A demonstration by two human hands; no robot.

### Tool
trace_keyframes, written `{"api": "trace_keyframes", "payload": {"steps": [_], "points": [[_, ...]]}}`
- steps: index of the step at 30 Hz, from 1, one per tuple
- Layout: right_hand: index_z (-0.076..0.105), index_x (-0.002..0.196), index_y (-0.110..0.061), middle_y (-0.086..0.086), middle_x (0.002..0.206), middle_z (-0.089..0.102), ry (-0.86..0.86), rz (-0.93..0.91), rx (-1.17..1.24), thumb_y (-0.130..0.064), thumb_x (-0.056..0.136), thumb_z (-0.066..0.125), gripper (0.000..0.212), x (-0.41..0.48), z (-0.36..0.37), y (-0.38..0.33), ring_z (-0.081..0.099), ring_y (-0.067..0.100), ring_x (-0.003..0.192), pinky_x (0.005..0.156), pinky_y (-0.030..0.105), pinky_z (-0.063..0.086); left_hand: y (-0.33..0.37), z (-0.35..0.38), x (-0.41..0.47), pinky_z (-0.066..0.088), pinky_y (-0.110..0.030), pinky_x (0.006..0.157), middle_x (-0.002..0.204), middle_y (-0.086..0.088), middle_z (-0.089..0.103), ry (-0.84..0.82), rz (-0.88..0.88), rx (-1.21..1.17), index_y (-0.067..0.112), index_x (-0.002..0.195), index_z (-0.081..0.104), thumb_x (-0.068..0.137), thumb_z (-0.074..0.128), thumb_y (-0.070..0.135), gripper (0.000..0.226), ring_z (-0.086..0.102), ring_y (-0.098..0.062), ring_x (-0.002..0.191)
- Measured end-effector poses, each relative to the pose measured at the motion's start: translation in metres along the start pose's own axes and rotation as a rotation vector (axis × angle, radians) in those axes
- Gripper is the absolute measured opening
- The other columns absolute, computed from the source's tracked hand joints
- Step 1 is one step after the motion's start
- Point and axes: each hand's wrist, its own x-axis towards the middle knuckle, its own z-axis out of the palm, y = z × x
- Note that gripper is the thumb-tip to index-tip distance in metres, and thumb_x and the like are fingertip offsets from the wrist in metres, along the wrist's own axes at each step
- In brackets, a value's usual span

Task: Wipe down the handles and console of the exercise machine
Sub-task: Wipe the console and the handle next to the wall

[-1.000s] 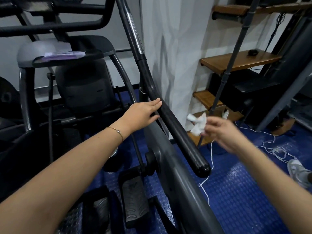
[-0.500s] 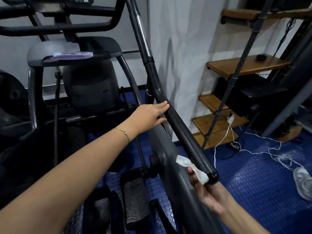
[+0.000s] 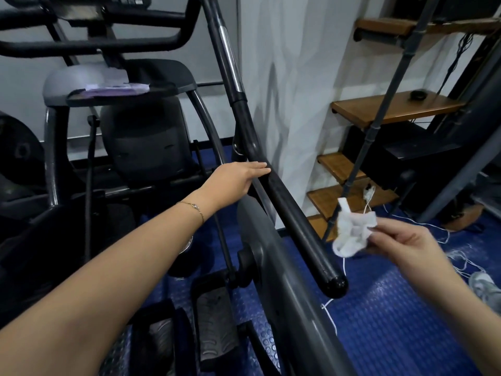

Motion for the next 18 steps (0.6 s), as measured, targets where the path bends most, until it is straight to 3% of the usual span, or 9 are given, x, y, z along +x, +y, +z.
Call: {"api": "trace_keyframes", "payload": {"steps": [1,3,5,6,9,12,14,18], "points": [[0.074,0.090,-0.030,-0.015,0.092,0.073,-0.038,-0.065,-0.217,-0.005,0.081,0.065,0.028,-0.003,0.010,-0.006,0.068,-0.004,0.086,0.074,0.006,0.051,-0.001,0.001,0.001,0.046,-0.025,0.094,0.148,0.014,0.037,0.005,-0.010,0.006,0.033,0.139,0.043,0.094,0.039,0.004,0.053,0.048,-0.011,0.129],[0.070,0.104,-0.030,-0.022,0.115,0.062,-0.163,-0.240,-0.621,-0.003,0.087,0.059,0.034,-0.008,0.030,-0.008,0.057,-0.011,0.106,0.088,0.003,0.043,-0.001,0.005,0.002,0.049,-0.026,0.089,0.151,0.013,0.032,0.001,-0.030,0.010,0.036,0.140,0.040,0.094,0.039,0.003,0.057,0.048,-0.013,0.128],[0.068,0.112,-0.026,-0.017,0.126,0.055,-0.205,-0.401,-0.909,-0.009,0.087,0.058,0.032,0.003,0.040,0.000,0.056,0.001,0.114,0.095,0.013,0.044,0.000,0.010,0.002,0.050,-0.030,0.089,0.152,0.012,0.030,-0.005,-0.060,-0.008,0.035,0.141,0.038,0.093,0.038,0.001,0.059,0.046,-0.014,0.131],[0.066,0.116,-0.024,-0.012,0.131,0.054,-0.226,-0.381,-0.971,-0.010,0.089,0.056,0.033,0.013,0.044,0.000,0.055,0.007,0.118,0.099,0.018,0.043,0.001,0.012,0.001,0.051,-0.030,0.089,0.152,0.011,0.029,-0.001,-0.070,-0.014,0.034,0.142,0.037,0.093,0.038,0.000,0.060,0.046,-0.015,0.131],[0.057,0.127,-0.013,0.004,0.138,0.047,-0.180,-0.259,-0.938,-0.014,0.093,0.052,0.035,0.050,0.063,-0.003,0.052,0.009,0.116,0.105,0.016,0.033,0.002,0.011,0.001,0.052,-0.030,0.082,0.152,0.011,0.029,0.013,-0.083,-0.017,0.034,0.142,0.038,0.092,0.038,-0.001,0.061,0.051,-0.016,0.126],[0.057,0.117,-0.007,0.001,0.111,0.048,-0.116,-0.205,-0.889,-0.022,0.092,0.051,0.030,0.059,0.077,-0.002,0.047,0.004,0.085,0.084,0.021,0.043,0.001,0.013,0.000,0.052,-0.029,0.080,0.153,0.011,0.028,0.004,-0.089,-0.033,0.034,0.142,0.037,0.092,0.038,0.000,0.061,0.054,-0.017,0.122],[0.059,0.111,-0.010,-0.001,0.105,0.048,-0.099,-0.240,-1.000,-0.026,0.094,0.047,0.026,0.043,0.076,0.001,0.048,0.009,0.086,0.076,0.022,0.041,0.001,0.014,-0.001,0.052,-0.027,0.080,0.153,0.011,0.027,-0.002,-0.089,-0.043,0.034,0.143,0.035,0.092,0.038,0.000,0.061,0.055,-0.017,0.120],[0.061,0.115,-0.014,0.007,0.113,0.050,-0.163,-0.295,-1.106,-0.017,0.094,0.040,0.030,0.047,0.076,-0.010,0.049,0.024,0.102,0.083,0.029,0.041,0.000,0.016,-0.001,0.053,-0.035,0.082,0.152,0.009,0.030,0.022,-0.080,-0.061,0.032,0.142,0.038,0.090,0.040,-0.002,0.062,0.059,-0.020,0.116]]}}
